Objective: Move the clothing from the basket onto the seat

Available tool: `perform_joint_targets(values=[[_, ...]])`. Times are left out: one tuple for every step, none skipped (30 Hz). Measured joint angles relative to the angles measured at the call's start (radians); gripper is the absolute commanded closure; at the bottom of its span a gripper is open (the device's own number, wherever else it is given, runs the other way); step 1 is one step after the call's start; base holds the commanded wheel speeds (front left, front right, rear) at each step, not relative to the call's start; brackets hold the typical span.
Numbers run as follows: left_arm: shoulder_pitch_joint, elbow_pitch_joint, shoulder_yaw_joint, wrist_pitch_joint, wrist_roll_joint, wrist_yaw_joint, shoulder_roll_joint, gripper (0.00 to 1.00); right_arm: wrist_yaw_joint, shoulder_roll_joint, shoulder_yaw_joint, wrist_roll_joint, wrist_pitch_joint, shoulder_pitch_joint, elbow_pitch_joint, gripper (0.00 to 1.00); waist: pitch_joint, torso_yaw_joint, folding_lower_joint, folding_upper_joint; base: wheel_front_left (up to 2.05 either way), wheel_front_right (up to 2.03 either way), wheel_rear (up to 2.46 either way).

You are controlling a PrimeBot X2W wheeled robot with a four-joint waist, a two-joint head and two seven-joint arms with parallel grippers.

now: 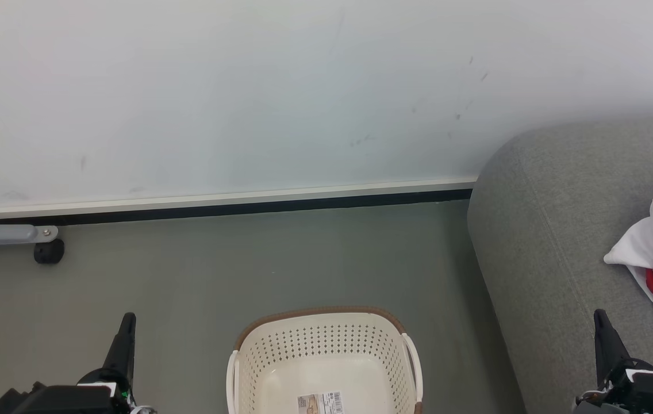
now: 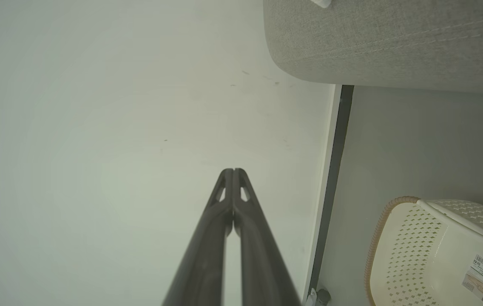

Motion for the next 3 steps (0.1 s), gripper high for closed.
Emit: perform_joint_targets(values=[[0.000,0.000,0.000,0.000,0.000,0.000,0.000,1.00,0.000,0.000,0.000,0.000,0.000,0.000,0.000,1.00,0.000,0.000,0.0000,0.0000,0.00,0.00,0.00],[0.000,0.000,0.000,0.000,0.000,0.000,0.000,1.00,0.000,0.000,0.000,0.000,0.000,0.000,0.000,1.00,0.000,0.000,0.0000,0.0000,0.00,0.00,0.00],[0.000,0.000,0.000,0.000,0.000,0.000,0.000,1.00,0.000,0.000,0.000,0.000,0.000,0.000,0.000,1.00,0.000,0.000,0.0000,0.0000,0.00,0.00,0.00]])
